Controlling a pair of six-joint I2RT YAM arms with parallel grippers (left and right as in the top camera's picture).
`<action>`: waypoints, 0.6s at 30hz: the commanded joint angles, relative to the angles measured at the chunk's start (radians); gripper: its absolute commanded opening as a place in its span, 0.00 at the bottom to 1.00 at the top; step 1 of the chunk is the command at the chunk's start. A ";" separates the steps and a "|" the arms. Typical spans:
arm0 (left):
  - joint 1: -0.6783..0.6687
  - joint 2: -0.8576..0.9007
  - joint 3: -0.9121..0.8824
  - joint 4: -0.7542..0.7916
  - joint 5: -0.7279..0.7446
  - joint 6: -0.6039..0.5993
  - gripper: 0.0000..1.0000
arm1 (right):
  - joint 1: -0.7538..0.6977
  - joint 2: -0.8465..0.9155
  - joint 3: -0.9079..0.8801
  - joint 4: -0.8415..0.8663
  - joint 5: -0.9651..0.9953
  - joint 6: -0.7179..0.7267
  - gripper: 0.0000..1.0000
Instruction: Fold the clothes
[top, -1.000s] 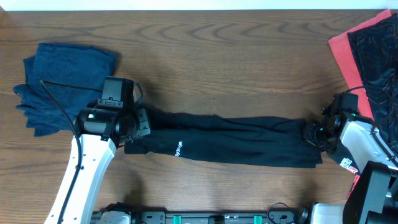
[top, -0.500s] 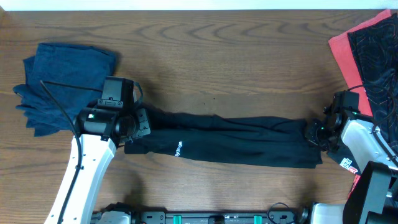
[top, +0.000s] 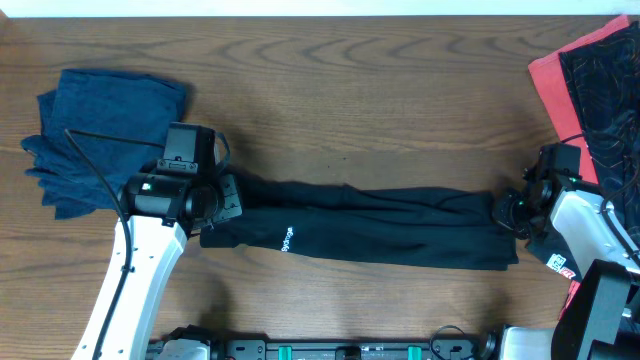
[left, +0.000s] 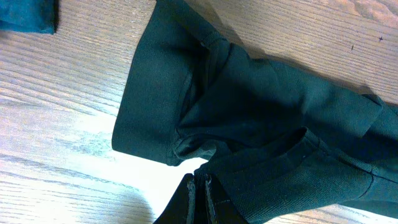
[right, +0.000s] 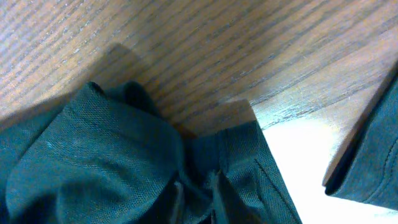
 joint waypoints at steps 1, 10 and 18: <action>0.002 -0.007 0.003 0.001 -0.026 -0.005 0.06 | -0.007 0.003 0.032 -0.004 0.014 -0.008 0.01; 0.002 -0.007 0.003 0.001 -0.026 -0.005 0.06 | -0.007 -0.001 0.063 -0.059 0.014 -0.008 0.01; 0.002 -0.007 0.003 0.001 -0.026 -0.005 0.06 | -0.007 -0.081 0.076 -0.167 0.078 0.008 0.01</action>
